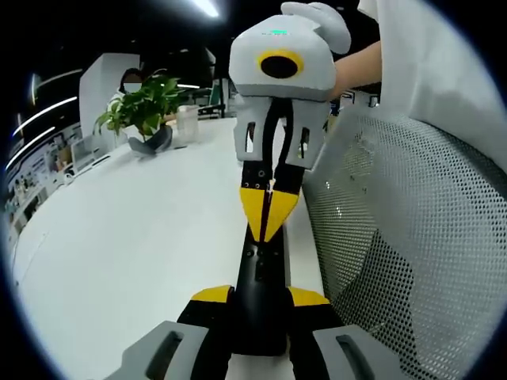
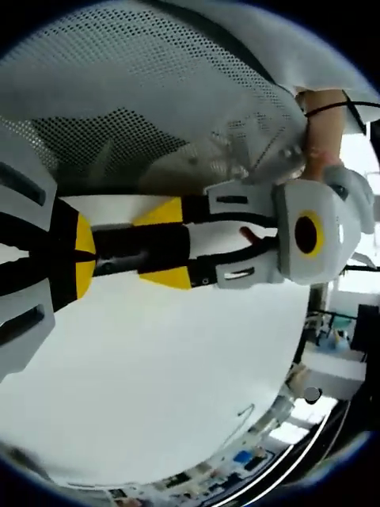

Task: Press the specified remote control buttons in sequence, fully releasing each button before pressing the next.

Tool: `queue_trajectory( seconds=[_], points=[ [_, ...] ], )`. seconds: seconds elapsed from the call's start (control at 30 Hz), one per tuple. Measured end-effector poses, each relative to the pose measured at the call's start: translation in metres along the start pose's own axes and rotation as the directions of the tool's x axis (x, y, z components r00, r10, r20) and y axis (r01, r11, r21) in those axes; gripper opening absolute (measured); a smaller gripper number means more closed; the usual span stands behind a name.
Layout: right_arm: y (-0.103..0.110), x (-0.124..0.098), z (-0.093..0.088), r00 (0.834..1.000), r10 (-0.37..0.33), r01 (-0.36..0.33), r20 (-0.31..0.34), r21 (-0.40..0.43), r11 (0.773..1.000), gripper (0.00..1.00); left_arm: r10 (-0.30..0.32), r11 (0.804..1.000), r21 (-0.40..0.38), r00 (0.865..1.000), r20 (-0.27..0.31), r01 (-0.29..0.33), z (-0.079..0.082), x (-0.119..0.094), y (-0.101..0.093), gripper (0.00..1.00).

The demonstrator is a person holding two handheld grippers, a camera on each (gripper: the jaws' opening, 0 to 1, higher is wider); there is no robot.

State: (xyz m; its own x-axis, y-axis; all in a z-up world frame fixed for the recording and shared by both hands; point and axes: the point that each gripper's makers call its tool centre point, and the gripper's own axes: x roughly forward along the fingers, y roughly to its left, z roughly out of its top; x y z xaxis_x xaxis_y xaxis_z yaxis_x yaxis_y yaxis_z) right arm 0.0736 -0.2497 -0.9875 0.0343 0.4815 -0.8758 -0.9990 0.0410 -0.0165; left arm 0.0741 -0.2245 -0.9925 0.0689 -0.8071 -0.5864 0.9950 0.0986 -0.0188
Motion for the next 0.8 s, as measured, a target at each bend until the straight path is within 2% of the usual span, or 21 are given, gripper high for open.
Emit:
queue_trajectory(
  seconds=[0.13, 0.3, 0.4, 0.43, 0.53, 0.67, 0.8],
  points=[
    [0.0, -0.001, -0.001, 1.0, -0.009, 0.009, -0.007, 0.019, 1.0, 0.0, 0.0, 1.0, 0.001, 1.0, -0.001, 0.0, 0.0, 0.0, 0.0, 0.25],
    [0.002, -0.003, -0.002, 0.996, -0.074, 0.072, 0.053, 0.039, 0.997, 0.0, 0.002, 1.0, -0.003, 1.0, -0.002, -0.002, 0.0, 0.0, 0.0, 0.25],
    [0.009, -0.003, 0.002, 0.994, -0.051, 0.041, 0.093, 0.102, 0.994, 0.0, 0.002, 1.0, -0.004, 1.0, -0.003, -0.002, 0.0, 0.0, 0.0, 0.25],
    [0.015, -0.002, 0.003, 0.995, -0.017, 0.007, 0.096, 0.1, 0.995, 0.0, 0.001, 1.0, -0.005, 1.0, -0.003, -0.002, 0.0, 0.0, 0.0, 0.25],
    [0.014, 0.0, 0.005, 0.997, -0.036, 0.033, 0.074, 0.042, 0.999, 0.0, 0.001, 1.0, -0.004, 1.0, -0.003, -0.001, 0.0, 0.0, 0.0, 0.25],
    [0.015, 0.003, 0.01, 0.996, -0.027, 0.025, 0.08, 0.034, 0.999, 0.0, 0.001, 1.0, -0.004, 1.0, -0.003, -0.001, 0.0, 0.0, 0.0, 0.25],
    [0.018, 0.004, 0.01, 0.999, -0.018, 0.019, 0.044, -0.02, 1.0, 0.0, -0.001, 1.0, -0.001, 1.0, -0.004, 0.001, 0.0, 0.001, 0.0, 0.25]
  ],
)
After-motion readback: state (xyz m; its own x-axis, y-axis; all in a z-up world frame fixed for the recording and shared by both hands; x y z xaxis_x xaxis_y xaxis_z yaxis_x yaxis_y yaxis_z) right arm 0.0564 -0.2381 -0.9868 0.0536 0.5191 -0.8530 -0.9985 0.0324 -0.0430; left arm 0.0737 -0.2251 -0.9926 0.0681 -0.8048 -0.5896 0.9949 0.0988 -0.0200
